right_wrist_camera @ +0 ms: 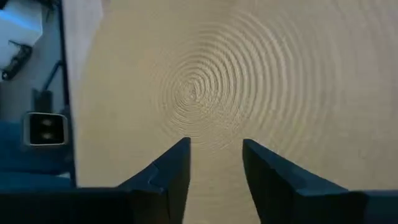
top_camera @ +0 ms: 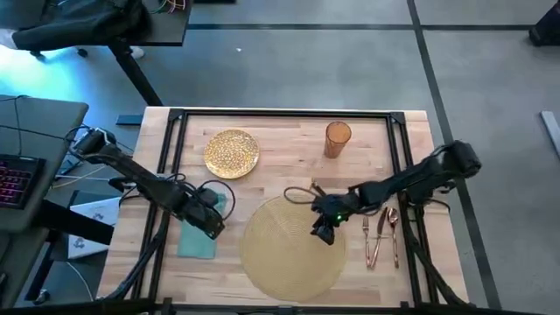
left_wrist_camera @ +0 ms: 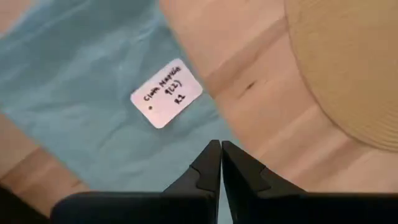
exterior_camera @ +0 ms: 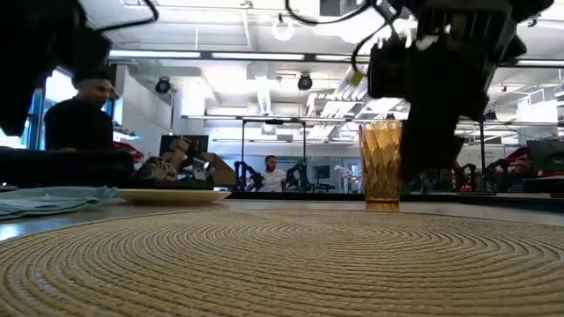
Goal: Set table place
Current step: Adjust the mat
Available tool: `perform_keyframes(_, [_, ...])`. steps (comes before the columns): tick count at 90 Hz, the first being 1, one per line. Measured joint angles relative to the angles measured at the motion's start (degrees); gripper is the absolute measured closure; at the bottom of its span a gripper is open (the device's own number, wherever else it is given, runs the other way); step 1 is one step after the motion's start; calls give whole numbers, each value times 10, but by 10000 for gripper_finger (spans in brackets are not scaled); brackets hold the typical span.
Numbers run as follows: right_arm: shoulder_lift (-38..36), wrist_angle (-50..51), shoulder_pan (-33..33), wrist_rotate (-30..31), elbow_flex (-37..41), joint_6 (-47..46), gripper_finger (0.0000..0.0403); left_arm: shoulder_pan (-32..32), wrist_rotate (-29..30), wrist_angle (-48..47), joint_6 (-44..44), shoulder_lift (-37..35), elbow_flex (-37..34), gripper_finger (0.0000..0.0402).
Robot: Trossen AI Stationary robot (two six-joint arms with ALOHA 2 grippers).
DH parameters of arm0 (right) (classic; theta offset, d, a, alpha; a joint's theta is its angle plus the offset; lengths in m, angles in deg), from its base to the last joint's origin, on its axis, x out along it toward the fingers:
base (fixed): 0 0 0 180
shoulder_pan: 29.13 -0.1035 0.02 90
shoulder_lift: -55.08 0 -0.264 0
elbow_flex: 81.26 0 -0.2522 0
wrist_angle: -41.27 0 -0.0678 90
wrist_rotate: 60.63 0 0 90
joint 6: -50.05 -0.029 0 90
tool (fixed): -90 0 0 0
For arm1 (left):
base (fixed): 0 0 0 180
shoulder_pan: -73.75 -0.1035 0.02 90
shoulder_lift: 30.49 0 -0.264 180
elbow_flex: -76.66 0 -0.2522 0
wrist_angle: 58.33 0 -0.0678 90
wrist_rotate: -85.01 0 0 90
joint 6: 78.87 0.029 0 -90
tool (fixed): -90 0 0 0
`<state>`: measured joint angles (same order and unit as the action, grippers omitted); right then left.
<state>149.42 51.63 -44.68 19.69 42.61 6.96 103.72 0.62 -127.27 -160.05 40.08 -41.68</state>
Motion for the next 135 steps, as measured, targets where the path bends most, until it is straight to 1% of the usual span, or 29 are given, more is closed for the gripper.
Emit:
perform_keyframes(7, [35, -29, 0, 1, 0, -4, 317, 0, 16, 8, 3, -12, 11, 401])
perform_keyframes(14, [65, -37, 0, 10, 0, -24, 344, 0, 24, 7, 6, -20, 12, 401])
perform_keyframes(19, [79, -52, 4, 13, -2, -39, 364, 0, 26, 12, 10, -23, 12, 401])
perform_keyframes(27, [92, -75, 9, 34, -2, -60, 393, 0, 26, 12, 25, -25, 13, 401])
perform_keyframes(32, [94, -91, 14, 57, -2, -67, 399, 0, 25, 12, 34, -25, 13, 401])
perform_keyframes(38, [95, -108, 23, 98, -1, -86, 396, 0, 25, 12, 45, -25, 13, 401])
perform_keyframes(44, [96, -113, 34, 125, -4, -110, 395, 0, 26, 12, 55, -25, 13, 401])
perform_keyframes(54, [96, -112, 53, 134, -25, -121, 399, 0, 31, 12, 72, -25, 13, 401])
perform_keyframes(62, [93, -113, 63, 107, -52, -84, 402, 0, 35, 13, 84, -25, 13, 401])
perform_keyframes(73, [78, -104, 66, 35, -106, 10, 403, 0, 41, 14, 95, -25, 13, 401])
perform_keyframes(81, [72, -48, 56, -28, -152, 98, 403, 0, 49, 15, 99, -25, 13, 401])
perform_keyframes(88, [72, 16, 32, -78, -192, 185, 402, 1, 57, 15, 102, -25, 13, 401])
perform_keyframes(94, [72, 67, 4, -88, -218, 263, 395, 1, 62, 17, 114, -25, 13, 401])
perform_keyframes(100, [72, 87, -27, -87, -226, 334, 378, 1, 64, 17, 127, -25, 13, 401])
perform_keyframes(112, [80, 90, -94, -81, -225, 419, 319, 1, 63, 18, 147, -25, 13, 401])
perform_keyframes(118, [94, 94, -128, -54, -225, 451, 287, 1, 60, 18, 156, -25, 13, 401])
perform_keyframes(122, [105, 85, -150, -22, -224, 463, 267, 1, 58, 19, 159, -25, 13, 401])
perform_keyframes(135, [156, 45, -190, 60, -225, 447, 227, 1, 55, 19, 164, -25, 13, 401])
